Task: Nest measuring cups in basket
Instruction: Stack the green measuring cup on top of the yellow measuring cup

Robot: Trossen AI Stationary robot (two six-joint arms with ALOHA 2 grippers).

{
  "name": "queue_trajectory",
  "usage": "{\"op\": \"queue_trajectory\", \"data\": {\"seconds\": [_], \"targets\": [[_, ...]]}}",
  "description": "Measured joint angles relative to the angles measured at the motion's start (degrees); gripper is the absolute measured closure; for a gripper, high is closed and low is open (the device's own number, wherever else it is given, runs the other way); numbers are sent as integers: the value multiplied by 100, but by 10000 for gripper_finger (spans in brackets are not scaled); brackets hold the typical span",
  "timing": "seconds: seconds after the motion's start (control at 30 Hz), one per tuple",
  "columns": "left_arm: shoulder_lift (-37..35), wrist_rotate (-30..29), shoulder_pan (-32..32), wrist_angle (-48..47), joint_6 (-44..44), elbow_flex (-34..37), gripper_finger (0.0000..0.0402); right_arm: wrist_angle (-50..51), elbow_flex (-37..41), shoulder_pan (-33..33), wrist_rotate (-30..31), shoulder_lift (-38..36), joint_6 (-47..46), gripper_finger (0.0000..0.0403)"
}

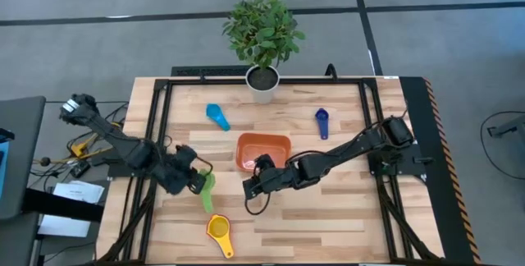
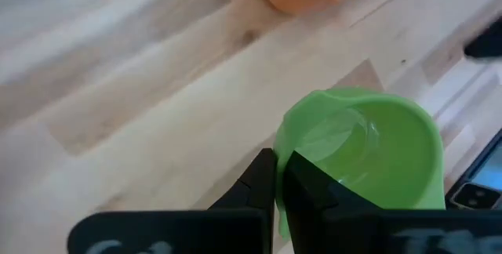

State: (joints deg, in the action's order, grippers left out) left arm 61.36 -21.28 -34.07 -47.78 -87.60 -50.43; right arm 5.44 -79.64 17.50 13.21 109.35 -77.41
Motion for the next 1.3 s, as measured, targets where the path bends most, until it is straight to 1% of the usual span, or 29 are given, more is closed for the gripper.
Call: {"op": "queue_trajectory", "data": {"seconds": [0.1, 0.17, 0.23, 0.3, 0.43, 0.63, 0.8, 1.0, 1.2, 1.3], "targets": [[258, -77, -266, 156, -353, 2, 401, 211, -13, -39, 26, -93, 8, 377], [467, -102, -392, 401, -501, 2, 401, 588, 14, -46, 55, -214, 76, 378], [664, -104, -489, 594, -511, 2, 401, 588, -15, -48, 162, -239, 97, 382], [844, -87, -538, 922, -456, 2, 401, 869, 8, -46, 230, -317, 140, 386], [1081, 15, -592, 1475, -493, 2, 401, 908, -4, -46, 316, -349, 192, 386], [1328, 146, -793, 2184, -924, 2, 401, 1014, 4, 7, 333, -362, 111, 373], [1539, 411, -1047, 2183, -1431, -113, 401, 1044, 4, 57, 342, -362, 94, 379], [1841, 721, -1198, 2236, -1995, -131, 401, 1063, 4, 88, 340, -362, 92, 383], [2116, 744, -1235, 2525, -2155, -131, 401, 1076, 4, 85, 323, -362, 88, 372], [2127, 721, -1214, 2455, -2156, -131, 401, 1083, 4, 85, 302, -362, 90, 373]]}}
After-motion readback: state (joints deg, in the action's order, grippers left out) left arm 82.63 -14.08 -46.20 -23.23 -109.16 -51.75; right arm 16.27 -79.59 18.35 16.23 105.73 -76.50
